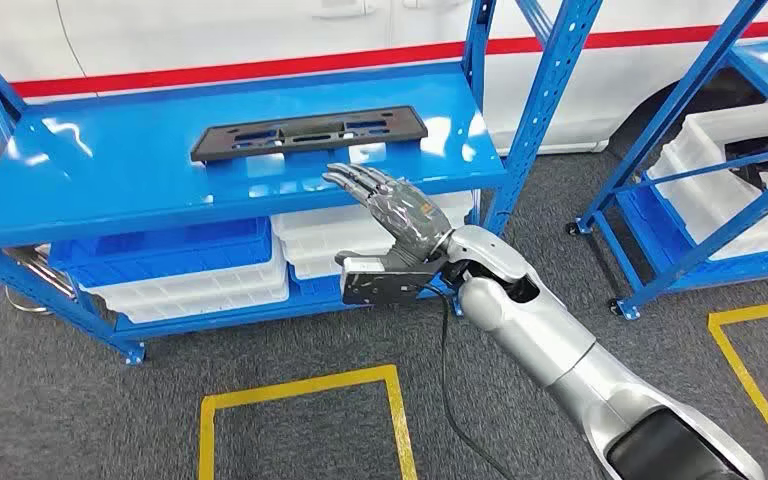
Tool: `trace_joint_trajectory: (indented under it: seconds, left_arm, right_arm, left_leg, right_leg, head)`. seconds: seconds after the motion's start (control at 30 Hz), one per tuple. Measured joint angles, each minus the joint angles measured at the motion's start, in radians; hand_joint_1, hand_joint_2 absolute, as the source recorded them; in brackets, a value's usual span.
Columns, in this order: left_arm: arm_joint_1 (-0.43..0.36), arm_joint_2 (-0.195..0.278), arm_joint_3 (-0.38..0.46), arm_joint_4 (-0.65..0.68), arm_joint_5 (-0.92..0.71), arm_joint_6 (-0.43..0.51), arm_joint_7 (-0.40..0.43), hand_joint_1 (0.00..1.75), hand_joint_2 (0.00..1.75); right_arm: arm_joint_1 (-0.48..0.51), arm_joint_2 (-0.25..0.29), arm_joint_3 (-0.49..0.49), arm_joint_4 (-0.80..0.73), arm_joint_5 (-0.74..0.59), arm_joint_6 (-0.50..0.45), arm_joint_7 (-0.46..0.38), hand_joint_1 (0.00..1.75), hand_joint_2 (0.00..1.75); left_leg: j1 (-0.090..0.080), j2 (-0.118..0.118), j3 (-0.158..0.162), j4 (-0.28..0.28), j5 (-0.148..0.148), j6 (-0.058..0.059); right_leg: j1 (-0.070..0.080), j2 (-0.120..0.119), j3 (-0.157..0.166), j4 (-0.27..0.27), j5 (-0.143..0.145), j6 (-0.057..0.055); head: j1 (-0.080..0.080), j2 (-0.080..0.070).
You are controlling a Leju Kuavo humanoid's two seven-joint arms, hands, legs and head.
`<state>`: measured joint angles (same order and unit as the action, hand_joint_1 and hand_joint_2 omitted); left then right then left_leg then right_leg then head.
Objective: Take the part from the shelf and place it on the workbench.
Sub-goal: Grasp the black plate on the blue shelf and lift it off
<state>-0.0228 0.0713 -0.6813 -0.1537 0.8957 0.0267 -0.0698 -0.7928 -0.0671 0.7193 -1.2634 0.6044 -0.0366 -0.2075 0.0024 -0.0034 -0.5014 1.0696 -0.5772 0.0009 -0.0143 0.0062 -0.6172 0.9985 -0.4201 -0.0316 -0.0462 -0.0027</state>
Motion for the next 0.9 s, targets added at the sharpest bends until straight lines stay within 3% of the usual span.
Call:
trace_joint_trajectory:
  seconds: [0.07, 0.1, 0.13, 0.17, 0.2, 0.27, 0.3, 0.37, 0.47, 0.53, 0.6, 0.63, 0.67, 0.7, 0.73, 0.8, 0.83, 0.87, 0.9]
  left_arm:
    - [0.000, 0.000, -0.002, 0.000, -0.001, 0.000, -0.002, 0.00, 0.00]
    - [0.001, 0.000, -0.003, 0.000, -0.001, 0.000, -0.005, 0.00, 0.00]
    - [0.003, -0.001, -0.005, 0.000, -0.003, -0.001, -0.007, 0.00, 0.00]
    - [0.006, -0.001, -0.006, 0.000, -0.004, -0.002, -0.010, 0.00, 0.00]
    - [0.007, -0.001, -0.007, 0.000, -0.004, -0.004, -0.012, 0.00, 0.00]
    - [0.010, -0.004, -0.010, 0.000, -0.005, -0.005, -0.015, 0.00, 0.00]
    - [0.009, -0.005, -0.012, 0.000, -0.005, -0.005, -0.015, 0.00, 0.00]
    - [0.006, -0.009, -0.015, 0.000, -0.005, -0.005, -0.016, 0.00, 0.00]
    - [0.004, -0.011, -0.018, 0.000, -0.005, -0.005, -0.017, 0.00, 0.00]
    - [0.005, -0.012, -0.019, 0.000, -0.005, -0.005, -0.017, 0.00, 0.00]
    - [0.004, -0.012, -0.020, 0.000, -0.005, -0.005, -0.017, 0.00, 0.00]
    - [0.003, -0.012, -0.020, 0.000, -0.005, -0.005, -0.017, 0.00, 0.00]
    - [0.003, -0.012, -0.020, 0.000, -0.005, -0.005, -0.017, 0.00, 0.00]
    - [0.003, -0.012, -0.020, 0.000, -0.005, -0.005, -0.017, 0.00, 0.00]
    - [0.003, -0.012, -0.020, 0.000, -0.005, -0.005, -0.017, 0.00, 0.00]
    - [0.004, -0.018, -0.020, 0.000, -0.005, -0.005, -0.017, 0.00, 0.00]
    - [0.004, -0.021, -0.021, 0.000, -0.005, -0.005, -0.017, 0.00, 0.00]
    - [0.004, -0.024, -0.021, 0.000, -0.005, -0.005, -0.017, 0.00, 0.00]
    - [0.004, -0.025, -0.021, 0.000, -0.005, -0.005, -0.017, 0.00, 0.00]
  right_arm:
    - [0.000, -0.017, 0.002, 0.000, 0.002, 0.002, 0.003, 0.00, 0.00]
    - [0.001, -0.035, 0.006, 0.000, 0.003, 0.004, 0.006, 0.00, 0.00]
    - [0.003, -0.053, 0.011, -0.001, 0.004, 0.005, 0.009, 0.00, 0.00]
    - [0.005, -0.072, 0.016, -0.002, 0.005, 0.006, 0.011, 0.00, 0.00]
    - [0.006, -0.091, 0.020, -0.005, 0.006, 0.007, 0.011, 0.00, 0.00]
    - [0.006, -0.129, 0.025, -0.013, 0.006, 0.007, 0.011, 0.00, 0.00]
    - [0.004, -0.148, 0.028, -0.016, 0.006, 0.007, 0.011, 0.00, 0.00]
    - [0.003, -0.182, 0.033, -0.023, 0.006, 0.008, 0.009, 0.00, 0.00]
    - [0.001, -0.201, 0.037, -0.031, 0.007, 0.008, 0.008, 0.00, 0.00]
    - [-0.002, -0.195, 0.038, -0.033, 0.007, 0.008, 0.008, 0.00, 0.00]
    - [-0.001, -0.180, 0.039, -0.034, 0.007, 0.008, 0.009, 0.00, 0.00]
    - [0.001, -0.173, 0.039, -0.033, 0.007, 0.008, 0.009, 0.00, 0.00]
    - [0.003, -0.166, 0.039, -0.033, 0.007, 0.008, 0.009, 0.00, 0.00]
    - [0.004, -0.161, 0.039, -0.032, 0.007, 0.008, 0.010, 0.00, 0.00]
    - [0.004, -0.158, 0.039, -0.032, 0.007, 0.008, 0.010, 0.00, 0.00]
    - [0.003, -0.155, 0.039, -0.032, 0.007, 0.008, 0.010, 0.00, 0.00]
    - [0.002, -0.154, 0.039, -0.032, 0.007, 0.008, 0.010, 0.00, 0.00]
    - [0.000, -0.154, 0.039, -0.032, 0.007, 0.008, 0.010, 0.00, 0.00]
    - [-0.001, -0.153, 0.039, -0.032, 0.007, 0.008, 0.010, 0.00, 0.00]
  left_leg:
    - [0.004, 0.000, -0.051, 0.080, -0.022, -0.006]
    - [0.008, 0.000, -0.097, 0.148, -0.037, -0.011]
    - [0.013, 0.000, -0.137, 0.196, -0.036, -0.016]
    - [0.018, 0.000, -0.163, 0.211, -0.015, -0.022]
    - [0.023, 0.000, -0.170, 0.187, 0.027, -0.028]
    - [0.031, 0.002, -0.149, 0.076, 0.125, -0.041]
    - [0.031, 0.002, -0.132, 0.025, 0.151, -0.042]
    - [0.026, -0.001, -0.118, -0.015, 0.148, -0.028]
    - [0.023, -0.007, -0.111, -0.024, 0.132, 0.006]
    - [0.021, -0.008, -0.101, -0.028, 0.126, 0.021]
    - [0.015, -0.008, -0.094, -0.028, 0.118, 0.033]
    - [0.010, -0.009, -0.089, -0.028, 0.114, 0.038]
    - [0.003, -0.012, -0.083, -0.028, 0.108, 0.043]
    - [-0.003, -0.014, -0.074, -0.029, 0.102, 0.046]
    - [-0.011, -0.017, -0.063, -0.029, 0.095, 0.048]
    - [-0.020, -0.020, -0.044, -0.032, 0.082, 0.050]
    - [-0.020, -0.021, -0.039, -0.035, 0.078, 0.049]
    - [-0.017, -0.022, -0.037, -0.038, 0.075, 0.046]
    - [-0.016, -0.022, -0.036, -0.042, 0.074, 0.042]
  right_leg:
    - [0.000, -0.003, 0.008, -0.001, -0.007, 0.000]
    - [-0.001, -0.006, 0.017, -0.002, -0.013, 0.000]
    - [-0.002, -0.008, 0.027, -0.002, -0.021, 0.003]
    - [-0.005, -0.009, 0.038, -0.002, -0.031, 0.007]
    - [-0.009, -0.010, 0.052, -0.001, -0.041, 0.012]
    - [-0.017, -0.014, 0.078, 0.004, -0.064, 0.029]
    - [-0.018, -0.015, 0.086, 0.008, -0.073, 0.038]
    - [-0.014, -0.018, 0.090, 0.012, -0.084, 0.052]
    - [-0.017, -0.022, 0.089, 0.016, -0.094, 0.064]
    - [-0.017, -0.020, 0.055, 0.084, -0.125, 0.065]
    - [-0.012, -0.017, -0.031, 0.225, -0.168, 0.060]
    - [-0.008, -0.017, -0.075, 0.284, -0.177, 0.056]
    - [-0.004, -0.016, -0.106, 0.312, -0.166, 0.050]
    - [0.002, -0.015, -0.117, 0.302, -0.135, 0.040]
    - [0.010, -0.014, -0.110, 0.254, -0.087, 0.025]
    - [0.030, -0.008, -0.072, 0.133, -0.004, -0.017]
    - [0.038, -0.006, -0.055, 0.088, 0.015, -0.033]
    - [0.044, -0.005, -0.045, 0.064, 0.017, -0.045]
    - [0.046, -0.006, -0.038, 0.052, 0.012, -0.050]
  head:
    - [0.000, 0.000]
    - [0.000, 0.000]
    - [0.000, 0.000]
    - [0.000, 0.000]
    - [0.000, 0.000]
    - [0.000, 0.000]
    - [0.000, 0.000]
    - [0.000, 0.000]
    - [0.000, 0.000]
    - [0.000, 0.000]
    - [0.000, 0.000]
    - [0.000, 0.000]
    - [0.000, 0.000]
    - [0.000, 0.000]
    - [0.000, 0.000]
    - [0.000, 0.000]
    - [0.000, 0.000]
    - [0.000, 0.000]
    - [0.000, 0.000]
